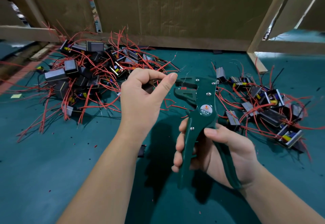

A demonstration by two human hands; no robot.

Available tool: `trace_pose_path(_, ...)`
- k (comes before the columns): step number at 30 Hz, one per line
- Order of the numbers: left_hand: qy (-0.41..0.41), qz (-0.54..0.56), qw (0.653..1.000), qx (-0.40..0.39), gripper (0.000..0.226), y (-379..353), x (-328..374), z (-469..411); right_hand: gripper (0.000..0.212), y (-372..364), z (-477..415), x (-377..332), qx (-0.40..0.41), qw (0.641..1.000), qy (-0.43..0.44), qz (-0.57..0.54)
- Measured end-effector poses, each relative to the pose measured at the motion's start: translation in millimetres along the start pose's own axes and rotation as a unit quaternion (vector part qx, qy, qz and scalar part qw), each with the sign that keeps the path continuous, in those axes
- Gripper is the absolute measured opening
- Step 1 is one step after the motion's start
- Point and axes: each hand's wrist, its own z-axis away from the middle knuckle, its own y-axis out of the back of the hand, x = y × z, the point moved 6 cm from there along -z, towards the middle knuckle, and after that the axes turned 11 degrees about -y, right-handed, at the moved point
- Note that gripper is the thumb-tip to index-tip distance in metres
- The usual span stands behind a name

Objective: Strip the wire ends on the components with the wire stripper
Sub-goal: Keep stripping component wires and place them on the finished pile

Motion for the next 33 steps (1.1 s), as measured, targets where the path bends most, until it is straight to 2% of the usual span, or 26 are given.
trace_pose_path(13,-0.034,-0.049,0.998,-0.026,0.017,-1.8,7.9,0.1,0.043,4.1,4.2,-5.0,0.037,0.999,0.007,0.024)
trace_pose_path(25,-0.014,-0.033,0.998,-0.058,0.018,-6.1,7.2,1.9,0.038,7.6,5.0,-4.1,0.059,0.998,0.006,0.027)
trace_pose_path(31,0.078,0.025,0.993,-0.09,0.035,-19.6,-6.1,8.9,0.023,19.2,2.5,-9.5,0.19,0.981,0.048,-0.001)
trace_pose_path(33,0.138,0.034,0.987,-0.08,0.042,-26.2,-11.9,15.7,0.029,22.9,3.2,-16.5,0.199,0.976,0.086,0.001)
